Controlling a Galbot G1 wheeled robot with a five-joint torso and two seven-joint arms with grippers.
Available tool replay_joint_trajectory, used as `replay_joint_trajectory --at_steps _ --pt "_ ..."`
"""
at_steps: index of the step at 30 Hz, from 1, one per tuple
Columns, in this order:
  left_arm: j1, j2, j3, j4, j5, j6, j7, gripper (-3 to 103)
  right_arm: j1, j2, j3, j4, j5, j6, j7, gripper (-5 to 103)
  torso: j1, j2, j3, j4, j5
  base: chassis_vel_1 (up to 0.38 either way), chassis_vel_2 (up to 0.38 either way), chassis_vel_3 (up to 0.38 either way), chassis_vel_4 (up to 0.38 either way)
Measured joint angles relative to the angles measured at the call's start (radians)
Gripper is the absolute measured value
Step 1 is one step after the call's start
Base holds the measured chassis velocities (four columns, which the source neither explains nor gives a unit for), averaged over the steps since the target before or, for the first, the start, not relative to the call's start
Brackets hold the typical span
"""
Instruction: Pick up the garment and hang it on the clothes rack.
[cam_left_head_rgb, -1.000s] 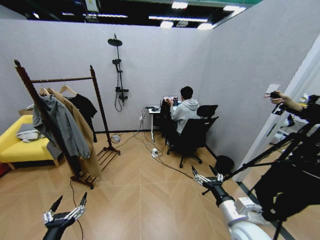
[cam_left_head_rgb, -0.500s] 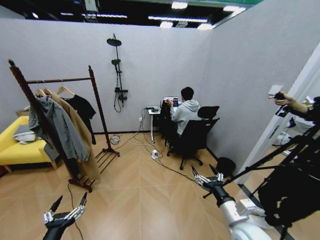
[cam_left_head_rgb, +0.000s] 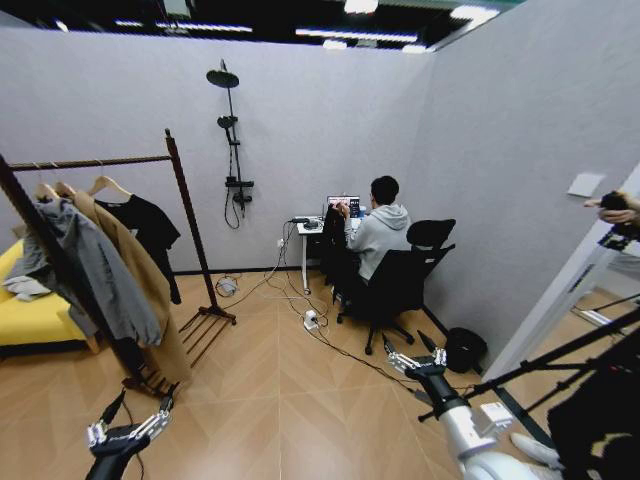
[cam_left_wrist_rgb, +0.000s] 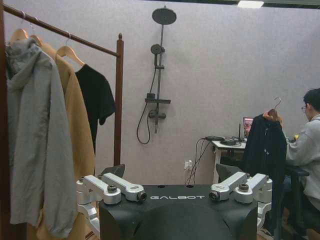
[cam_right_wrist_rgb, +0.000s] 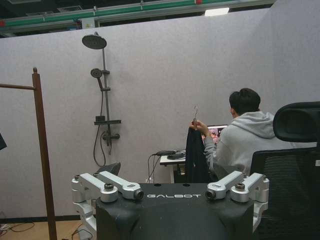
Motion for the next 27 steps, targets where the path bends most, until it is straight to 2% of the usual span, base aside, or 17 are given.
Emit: replay_joint_trajectory --at_steps 1,3,5,9,11,14,18,19,22,23,24,27 --pt "0.000 0.000 0.000 0.000 0.000 0.000 0.000 100 -0.002 0.003 -0.005 0.002 -0.005 0.000 0.000 100 0.000 0.000 0.000 0.0000 0.0010 -0.350 0.377 0.375 -0.350" --pt "0.000 0.000 0.000 0.000 0.000 0.000 0.000 100 -0.003 0.003 -0.010 0.003 -0.007 0.000 0.000 100 0.000 0.000 0.000 -0.0001 -0.0003 -0.370 0.371 0.372 -0.382" --pt "0.000 0.000 0.000 0.000 0.000 0.000 0.000 100 -0.003 0.000 -0.012 0.003 -0.008 0.000 0.000 100 0.000 0.000 0.000 0.0000 0.0007 -0.364 0.368 0.365 -0.379" --pt "0.000 0.000 0.000 0.000 0.000 0.000 0.000 100 -0.001 -0.005 -0.010 0.005 -0.009 -0.001 0.001 100 0.000 0.000 0.000 -0.0001 -0.0002 -0.358 0.363 0.366 -0.362" --pt "0.000 0.000 0.000 0.000 0.000 0.000 0.000 100 0.000 0.001 -0.011 0.005 -0.018 -0.006 0.002 100 0.000 0.000 0.000 0.0000 0.0013 -0.350 0.363 0.348 -0.352" --pt "0.000 0.000 0.000 0.000 0.000 0.000 0.000 100 0.004 0.005 -0.023 0.005 -0.029 -0.014 0.002 100 0.000 0.000 0.000 -0.0002 -0.0001 -0.366 0.356 0.342 -0.358" --pt "0.000 0.000 0.000 0.000 0.000 0.000 0.000 100 0.017 0.006 -0.032 0.005 -0.035 -0.025 0.005 100 0.000 0.000 0.000 -0.0001 0.0011 -0.360 0.334 0.331 -0.366" --pt "0.000 0.000 0.000 0.000 0.000 0.000 0.000 100 0.022 0.005 -0.033 0.005 -0.036 -0.029 0.006 100 0.000 0.000 0.000 0.0000 -0.0004 -0.350 0.323 0.367 -0.368" --pt "0.000 0.000 0.000 0.000 0.000 0.000 0.000 100 0.039 -0.001 -0.034 0.003 -0.033 -0.042 0.009 100 0.000 0.000 0.000 0.0002 0.0014 -0.338 0.363 0.359 -0.344" --pt "0.000 0.000 0.000 0.000 0.000 0.000 0.000 100 0.039 -0.001 -0.034 0.003 -0.033 -0.042 0.009 100 0.000 0.000 0.000 0.0002 0.0014 -0.350 0.362 0.377 -0.345" --pt "0.000 0.000 0.000 0.000 0.000 0.000 0.000 100 0.045 -0.005 -0.033 0.000 -0.028 -0.045 0.010 100 0.000 0.000 0.000 0.0000 -0.0003 -0.355 0.343 0.377 -0.345" --pt "0.000 0.000 0.000 0.000 0.000 0.000 0.000 100 0.055 -0.011 -0.031 -0.010 -0.019 -0.048 0.011 100 0.000 0.000 0.000 0.0000 0.0004 -0.347 0.365 0.376 -0.371"
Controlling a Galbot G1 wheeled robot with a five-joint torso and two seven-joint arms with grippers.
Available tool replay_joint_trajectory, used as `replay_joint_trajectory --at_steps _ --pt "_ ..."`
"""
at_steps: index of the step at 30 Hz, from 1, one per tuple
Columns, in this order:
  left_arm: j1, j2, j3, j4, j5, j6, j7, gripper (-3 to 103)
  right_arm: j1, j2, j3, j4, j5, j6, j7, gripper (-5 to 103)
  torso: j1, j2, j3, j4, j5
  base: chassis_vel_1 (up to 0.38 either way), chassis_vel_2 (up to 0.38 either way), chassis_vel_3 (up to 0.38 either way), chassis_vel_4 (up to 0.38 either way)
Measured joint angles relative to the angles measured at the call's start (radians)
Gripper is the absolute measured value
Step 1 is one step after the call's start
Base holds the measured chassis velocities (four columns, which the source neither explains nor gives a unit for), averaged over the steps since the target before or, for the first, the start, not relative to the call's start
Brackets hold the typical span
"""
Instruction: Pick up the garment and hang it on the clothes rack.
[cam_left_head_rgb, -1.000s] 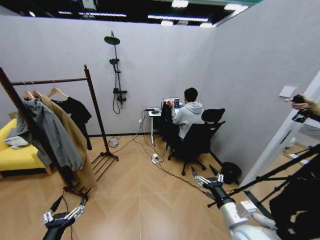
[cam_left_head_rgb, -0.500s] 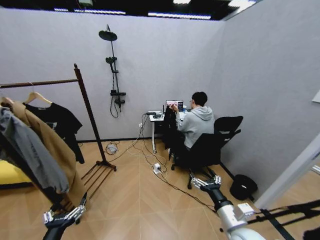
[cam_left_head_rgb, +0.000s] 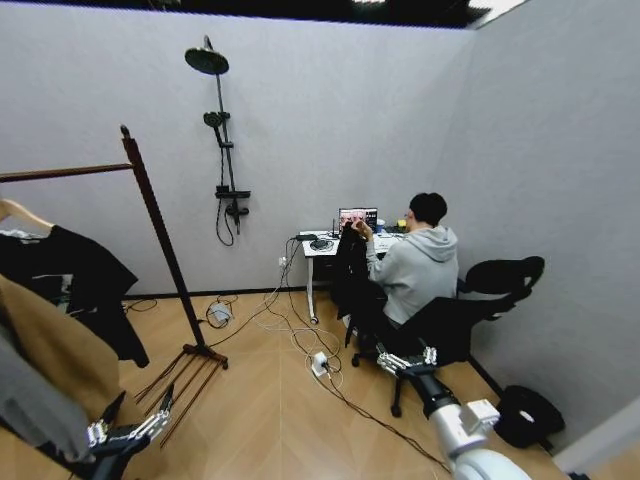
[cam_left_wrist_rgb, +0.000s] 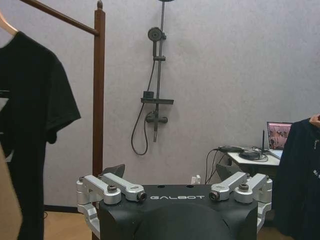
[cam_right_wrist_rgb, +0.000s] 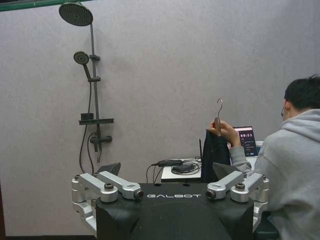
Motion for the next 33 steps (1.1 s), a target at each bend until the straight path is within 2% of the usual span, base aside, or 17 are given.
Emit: replay_joint_trajectory --at_steps 1,5,6,8,9,11,12,15,18,20,21,22,23,24,26,30,33 --pt "0.000 0.000 0.000 0.000 0.000 0.000 0.000 100 0.005 -0.003 0.000 -0.008 0.002 0.000 0.000 100 0.000 0.000 0.000 0.0001 0.0008 -0.367 0.358 0.322 -0.359" --pt "0.000 0.000 0.000 0.000 0.000 0.000 0.000 100 0.010 -0.008 0.000 -0.017 0.009 0.000 0.000 100 0.000 0.000 0.000 -0.0002 -0.0007 -0.376 0.348 0.351 -0.370" --pt "0.000 0.000 0.000 0.000 0.000 0.000 0.000 100 0.013 -0.012 0.001 -0.023 0.013 0.000 0.000 100 0.000 0.000 0.000 0.0003 0.0007 -0.347 0.387 0.343 -0.323" --pt "0.000 0.000 0.000 0.000 0.000 0.000 0.000 100 0.015 -0.016 0.002 -0.028 0.015 0.001 0.000 100 0.000 0.000 0.000 -0.0001 0.0007 -0.354 0.332 0.343 -0.323" --pt "0.000 0.000 0.000 0.000 0.000 0.000 0.000 100 0.016 -0.020 0.004 -0.034 0.017 0.003 0.000 100 0.000 0.000 0.000 0.0000 -0.0008 -0.354 0.349 0.356 -0.346" --pt "0.000 0.000 0.000 0.000 0.000 0.000 0.000 100 0.019 -0.024 0.007 -0.041 0.017 0.004 0.000 100 0.000 0.000 0.000 -0.0002 -0.0005 -0.382 0.349 0.334 -0.365" --pt "0.000 0.000 0.000 0.000 0.000 0.000 0.000 100 0.025 -0.029 0.015 -0.052 0.017 0.004 0.000 100 0.000 0.000 0.000 0.0001 0.0011 -0.345 0.372 0.334 -0.361" --pt "0.000 0.000 0.000 0.000 0.000 0.000 0.000 100 0.047 -0.044 0.033 -0.080 0.032 -0.001 0.010 100 0.000 0.000 0.000 -0.0004 -0.0012 -0.345 0.307 0.322 -0.327" --pt "0.000 0.000 0.000 0.000 0.000 0.000 0.000 100 0.097 -0.079 0.067 -0.134 0.066 -0.012 0.019 100 0.002 -0.001 0.001 0.0008 0.0014 -0.171 0.242 0.210 -0.267" --pt "0.000 0.000 0.000 0.000 0.000 0.000 0.000 100 0.179 -0.146 0.097 -0.213 0.106 -0.029 0.026 100 0.001 -0.001 0.000 -0.0004 -0.0006 -0.141 0.173 0.015 -0.053" --pt "0.000 0.000 0.000 0.000 0.000 0.000 0.000 100 0.232 -0.197 0.102 -0.264 0.122 -0.035 0.026 100 0.001 -0.001 0.000 0.0001 0.0002 -0.007 0.053 0.073 -0.084" --pt "0.000 0.000 0.000 0.000 0.000 0.000 0.000 100 0.232 -0.197 0.102 -0.264 0.122 -0.035 0.026 100 0.001 -0.001 0.000 0.0001 0.0002 -0.007 0.053 0.073 -0.084" --pt "0.000 0.000 0.000 0.000 0.000 0.000 0.000 100 0.291 -0.249 0.101 -0.320 0.139 -0.044 0.025 100 0.001 -0.001 0.000 0.0002 0.0010 0.000 0.000 0.000 0.000" --pt "0.000 0.000 0.000 0.000 0.000 0.000 0.000 100 0.291 -0.249 0.101 -0.320 0.139 -0.044 0.025 100 0.001 -0.001 0.000 0.0002 0.0010 0.000 0.000 0.000 0.000" --pt "0.000 0.000 0.000 0.000 0.000 0.000 0.000 100 0.409 -0.326 0.078 -0.422 0.161 -0.052 0.013 100 -0.001 0.000 0.000 0.0000 -0.0005 0.028 -0.042 -0.026 0.021" --pt "0.000 0.000 0.000 0.000 0.000 0.000 0.000 100 0.577 -0.396 0.003 -0.594 0.186 -0.046 -0.031 100 -0.001 0.001 0.000 0.0004 0.0003 0.056 -0.089 -0.044 0.064" --pt "0.000 0.000 0.000 0.000 0.000 0.000 0.000 100 0.680 -0.420 -0.042 -0.686 0.206 -0.048 -0.045 100 -0.001 0.001 0.000 -0.0002 -0.0001 0.031 -0.026 -0.029 0.038"
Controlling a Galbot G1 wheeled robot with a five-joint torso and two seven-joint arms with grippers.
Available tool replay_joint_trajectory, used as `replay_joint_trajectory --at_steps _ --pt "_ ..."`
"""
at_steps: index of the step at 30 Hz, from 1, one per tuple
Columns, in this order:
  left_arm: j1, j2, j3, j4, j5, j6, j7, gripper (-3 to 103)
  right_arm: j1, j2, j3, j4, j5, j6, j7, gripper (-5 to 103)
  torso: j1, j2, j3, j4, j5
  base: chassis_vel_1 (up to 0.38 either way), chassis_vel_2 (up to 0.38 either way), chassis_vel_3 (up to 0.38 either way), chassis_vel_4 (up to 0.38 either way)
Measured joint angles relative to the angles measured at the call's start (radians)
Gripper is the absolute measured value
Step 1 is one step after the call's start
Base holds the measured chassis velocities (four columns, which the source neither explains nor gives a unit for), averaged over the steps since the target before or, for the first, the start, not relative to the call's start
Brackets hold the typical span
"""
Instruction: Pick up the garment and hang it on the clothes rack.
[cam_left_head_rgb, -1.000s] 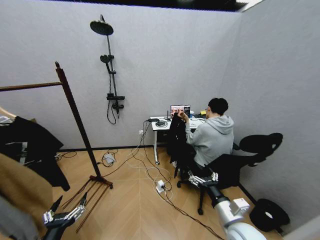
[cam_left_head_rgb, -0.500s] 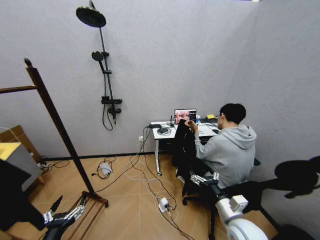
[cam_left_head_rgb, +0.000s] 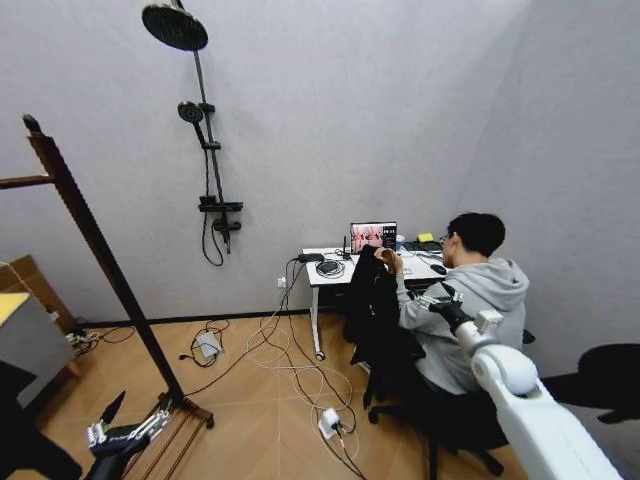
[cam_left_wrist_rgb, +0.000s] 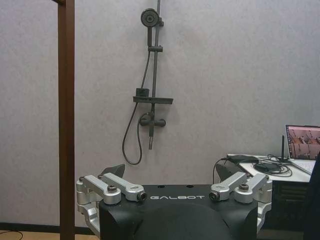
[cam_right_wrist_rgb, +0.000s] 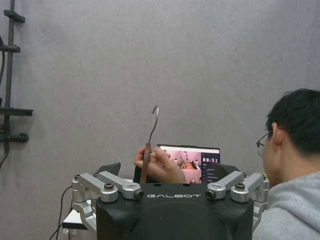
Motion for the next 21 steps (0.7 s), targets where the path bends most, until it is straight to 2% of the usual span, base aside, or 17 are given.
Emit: replay_joint_trajectory --at_steps 3,10,21 --pt "0.000 0.000 0.000 0.000 0.000 0.000 0.000 100 0.085 -0.006 -0.047 -0.087 0.015 -0.001 -0.010 100 0.001 -0.001 0.000 0.0006 0.0002 0.000 0.000 0.000 0.000" --pt "0.000 0.000 0.000 0.000 0.000 0.000 0.000 100 0.230 -0.006 -0.156 -0.268 0.010 0.061 -0.103 100 0.002 -0.001 0.001 0.0002 0.0001 0.000 0.000 0.000 0.000" --pt "0.000 0.000 0.000 0.000 0.000 0.000 0.000 100 0.422 0.048 -0.251 -0.492 -0.082 0.097 -0.178 100 0.001 -0.001 0.000 0.0002 0.0000 0.000 0.000 0.000 0.000"
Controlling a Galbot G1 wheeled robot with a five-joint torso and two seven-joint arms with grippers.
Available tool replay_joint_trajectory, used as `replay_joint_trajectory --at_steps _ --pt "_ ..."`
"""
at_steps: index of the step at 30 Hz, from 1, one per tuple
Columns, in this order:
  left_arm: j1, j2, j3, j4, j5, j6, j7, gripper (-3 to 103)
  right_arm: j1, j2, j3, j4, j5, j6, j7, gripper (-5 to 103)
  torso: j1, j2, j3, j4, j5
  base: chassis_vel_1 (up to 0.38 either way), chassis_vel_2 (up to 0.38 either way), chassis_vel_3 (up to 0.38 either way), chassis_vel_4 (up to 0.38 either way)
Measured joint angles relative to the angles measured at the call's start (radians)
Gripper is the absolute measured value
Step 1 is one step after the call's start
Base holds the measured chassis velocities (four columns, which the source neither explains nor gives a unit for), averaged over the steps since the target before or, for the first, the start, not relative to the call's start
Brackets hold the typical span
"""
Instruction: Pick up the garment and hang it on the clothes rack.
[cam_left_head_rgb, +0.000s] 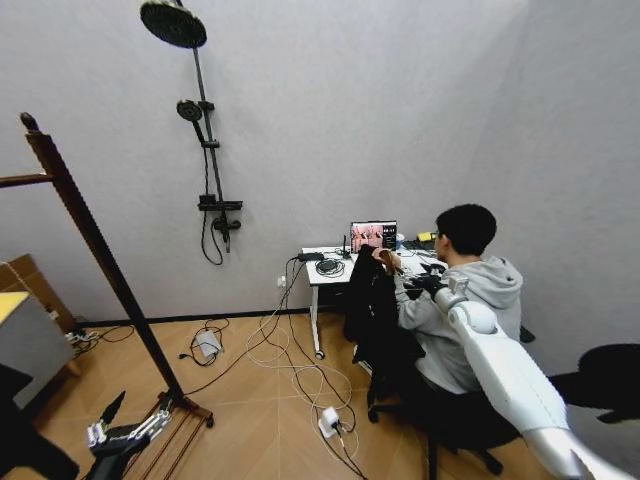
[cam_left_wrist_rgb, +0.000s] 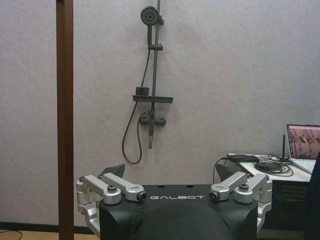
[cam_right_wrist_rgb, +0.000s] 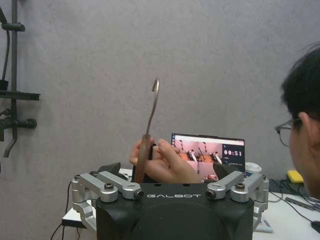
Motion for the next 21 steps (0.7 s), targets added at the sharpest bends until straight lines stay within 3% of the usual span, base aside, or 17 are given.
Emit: replay_joint_trajectory --at_steps 12,21 --pt "0.000 0.000 0.000 0.000 0.000 0.000 0.000 100 0.150 0.066 -0.069 -0.149 -0.071 0.047 -0.030 103 0.000 0.000 0.000 0.0000 -0.0001 0.000 0.000 0.000 0.000" --pt "0.000 0.000 0.000 0.000 0.000 0.000 0.000 100 0.192 0.106 -0.082 -0.209 -0.083 0.045 -0.027 86 0.000 0.000 0.000 0.0000 -0.0001 0.000 0.000 0.000 0.000"
